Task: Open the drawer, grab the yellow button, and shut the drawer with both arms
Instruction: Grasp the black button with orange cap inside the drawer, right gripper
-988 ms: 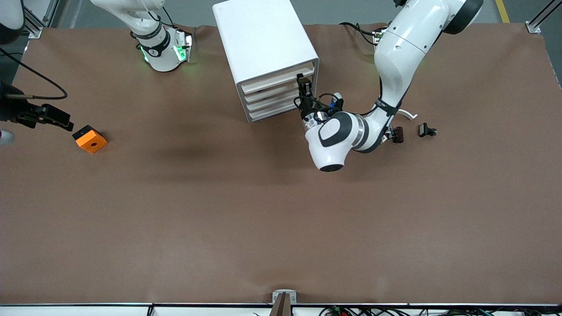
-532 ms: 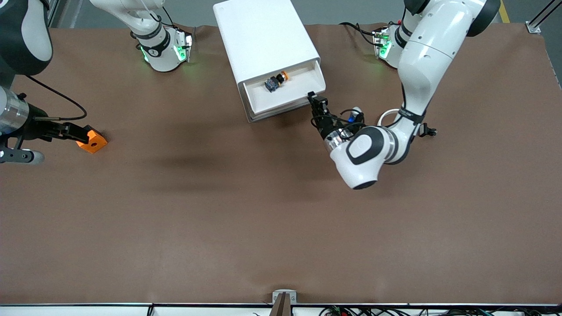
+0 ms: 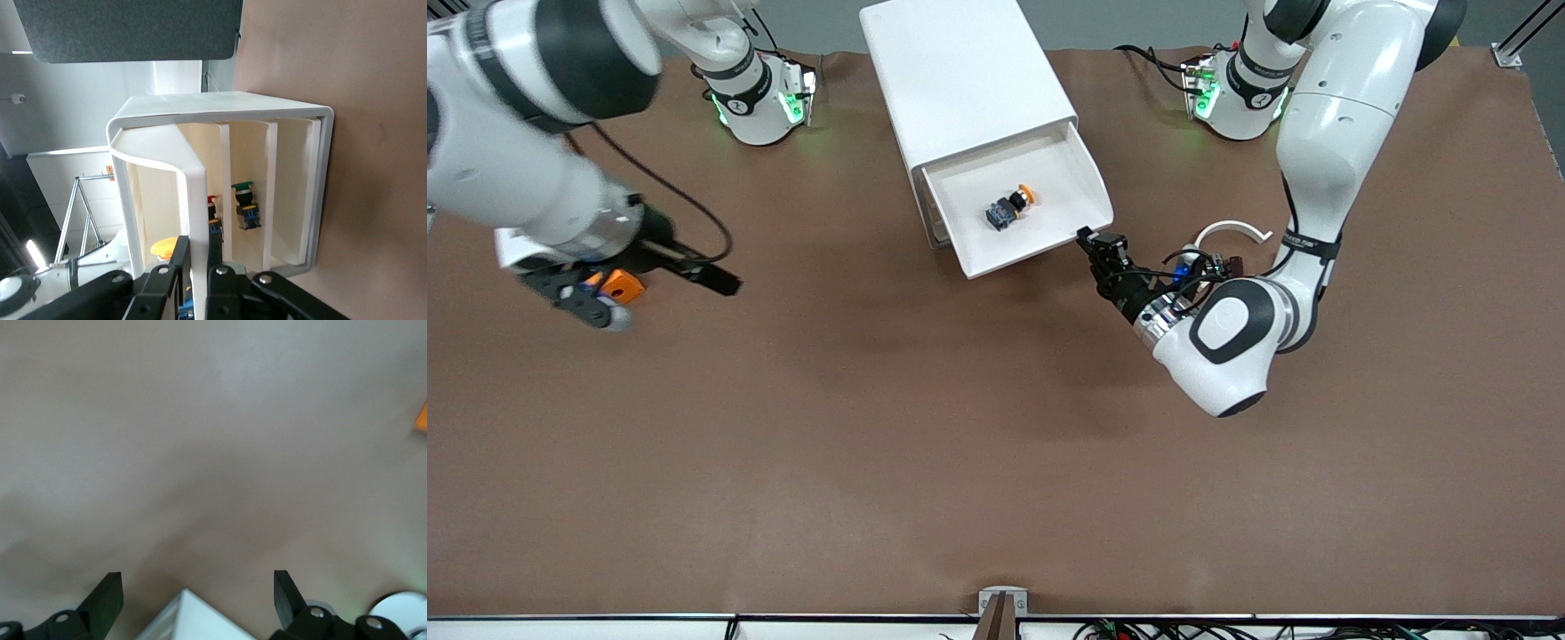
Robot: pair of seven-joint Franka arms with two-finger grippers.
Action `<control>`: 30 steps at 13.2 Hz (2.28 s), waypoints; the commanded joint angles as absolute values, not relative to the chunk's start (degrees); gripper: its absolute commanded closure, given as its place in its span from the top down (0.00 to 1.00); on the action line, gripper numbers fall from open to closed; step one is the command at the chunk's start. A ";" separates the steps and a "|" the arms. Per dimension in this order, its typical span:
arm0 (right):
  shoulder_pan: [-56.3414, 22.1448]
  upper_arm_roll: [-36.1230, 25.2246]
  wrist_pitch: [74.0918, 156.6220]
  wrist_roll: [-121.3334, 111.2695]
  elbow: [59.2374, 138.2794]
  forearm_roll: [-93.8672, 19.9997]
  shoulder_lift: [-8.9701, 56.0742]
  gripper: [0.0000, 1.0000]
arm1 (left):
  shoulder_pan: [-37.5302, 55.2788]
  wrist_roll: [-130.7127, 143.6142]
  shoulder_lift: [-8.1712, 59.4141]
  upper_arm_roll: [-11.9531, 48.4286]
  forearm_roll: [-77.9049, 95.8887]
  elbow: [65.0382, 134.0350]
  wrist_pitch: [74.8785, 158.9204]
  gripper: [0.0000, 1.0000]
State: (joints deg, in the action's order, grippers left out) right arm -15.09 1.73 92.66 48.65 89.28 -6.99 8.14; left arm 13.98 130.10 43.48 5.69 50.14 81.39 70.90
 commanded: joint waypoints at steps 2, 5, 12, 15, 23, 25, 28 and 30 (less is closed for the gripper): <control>-26.60 1.14 96.93 69.55 89.30 -7.82 8.17 1.00 | 11.69 129.55 43.24 4.66 49.66 80.42 69.43 0.15; -37.67 1.05 101.76 89.41 89.21 -7.47 10.10 1.00 | 11.78 129.46 43.24 4.66 49.83 80.51 69.43 0.31; -47.28 1.05 106.96 101.69 88.86 -2.31 17.65 1.00 | 11.78 125.97 42.98 4.66 48.87 78.85 69.52 1.00; -49.22 1.05 110.55 106.33 88.94 0.35 21.96 1.00 | 13.18 114.39 42.72 5.18 43.96 75.33 69.70 1.00; -50.10 1.05 110.57 105.73 88.86 1.05 24.78 1.00 | 17.13 74.95 39.55 5.36 30.52 75.15 85.07 1.00; -50.01 1.05 110.65 105.38 88.86 0.79 24.96 0.88 | 17.93 61.68 37.97 5.27 26.21 75.15 85.95 1.00; -50.10 1.14 110.92 105.47 88.77 0.26 24.96 0.00 | 18.80 54.06 36.04 5.27 20.68 75.23 94.45 1.00; -49.66 1.14 110.83 105.38 88.60 0.18 24.87 0.00 | 20.21 53.70 34.99 5.27 16.63 75.32 99.65 1.00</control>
